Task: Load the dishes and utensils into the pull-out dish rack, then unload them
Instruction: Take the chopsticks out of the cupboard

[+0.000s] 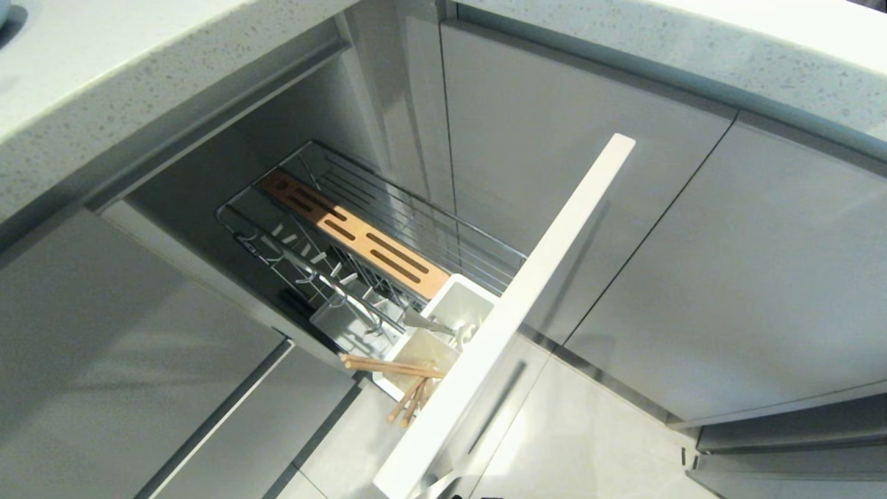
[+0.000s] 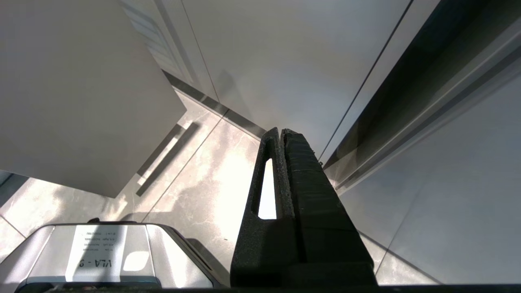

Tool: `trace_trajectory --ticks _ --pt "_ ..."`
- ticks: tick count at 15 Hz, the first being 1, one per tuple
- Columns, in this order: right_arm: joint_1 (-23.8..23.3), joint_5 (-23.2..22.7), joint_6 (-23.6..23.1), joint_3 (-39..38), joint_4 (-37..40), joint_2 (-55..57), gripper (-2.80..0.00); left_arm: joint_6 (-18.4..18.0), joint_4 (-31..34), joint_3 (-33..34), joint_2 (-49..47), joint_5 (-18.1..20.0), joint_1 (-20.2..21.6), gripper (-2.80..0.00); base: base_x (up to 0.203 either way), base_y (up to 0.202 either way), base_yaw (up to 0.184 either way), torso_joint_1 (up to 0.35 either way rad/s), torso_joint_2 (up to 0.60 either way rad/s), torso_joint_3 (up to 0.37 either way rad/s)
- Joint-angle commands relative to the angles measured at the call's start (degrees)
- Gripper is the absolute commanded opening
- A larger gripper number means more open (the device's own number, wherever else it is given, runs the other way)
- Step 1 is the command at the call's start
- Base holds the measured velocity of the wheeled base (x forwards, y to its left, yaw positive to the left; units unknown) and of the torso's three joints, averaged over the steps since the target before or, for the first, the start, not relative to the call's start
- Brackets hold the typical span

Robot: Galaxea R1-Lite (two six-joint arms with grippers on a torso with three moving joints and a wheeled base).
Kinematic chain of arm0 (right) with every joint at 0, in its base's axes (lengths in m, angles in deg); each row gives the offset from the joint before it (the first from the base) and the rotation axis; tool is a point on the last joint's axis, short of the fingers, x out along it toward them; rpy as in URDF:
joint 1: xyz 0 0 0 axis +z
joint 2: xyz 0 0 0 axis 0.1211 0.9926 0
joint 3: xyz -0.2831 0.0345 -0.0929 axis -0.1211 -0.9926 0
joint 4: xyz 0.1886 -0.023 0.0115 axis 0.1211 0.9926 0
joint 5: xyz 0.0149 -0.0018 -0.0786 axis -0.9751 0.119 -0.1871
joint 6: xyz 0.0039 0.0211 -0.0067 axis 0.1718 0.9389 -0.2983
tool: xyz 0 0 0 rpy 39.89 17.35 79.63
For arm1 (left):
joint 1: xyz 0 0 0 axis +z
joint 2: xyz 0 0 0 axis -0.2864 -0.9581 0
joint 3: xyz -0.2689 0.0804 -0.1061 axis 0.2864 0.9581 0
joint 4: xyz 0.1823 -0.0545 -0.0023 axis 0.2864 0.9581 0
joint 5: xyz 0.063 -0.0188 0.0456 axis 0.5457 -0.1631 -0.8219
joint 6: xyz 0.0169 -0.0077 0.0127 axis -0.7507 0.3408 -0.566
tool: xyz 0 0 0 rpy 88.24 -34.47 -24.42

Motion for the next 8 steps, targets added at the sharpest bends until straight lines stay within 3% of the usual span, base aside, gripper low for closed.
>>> trace_trajectory --ticks 1,3,5,8 --pt "0.0 0.1 0.0 -0.1 0.0 0.0 -2.8 -3.2 2.8 -0.9 2.3 -3.8 -11.1 -2.8 0.0 0.0 0.0 0.0 0.0 0.0" --pt "0.0 0.0 0.0 -0.1 0.0 0.0 -2.8 -7.3 7.6 -2.2 2.4 -6.9 -20.7 -2.8 0.0 0.0 0.0 0.0 0.0 0.0" --pt "0.0 0.0 0.0 -0.1 0.0 0.0 -2.8 -11.0 13.9 -3.2 0.7 -8.3 -27.8 -2.8 0.0 0.0 0.0 0.0 0.0 0.0" --pt "0.0 0.0 0.0 -0.1 0.0 0.0 -2.8 -12.7 16.8 -4.8 -3.6 -9.5 -37.7 -2.8 0.0 0.0 0.0 0.0 0.0 0.0"
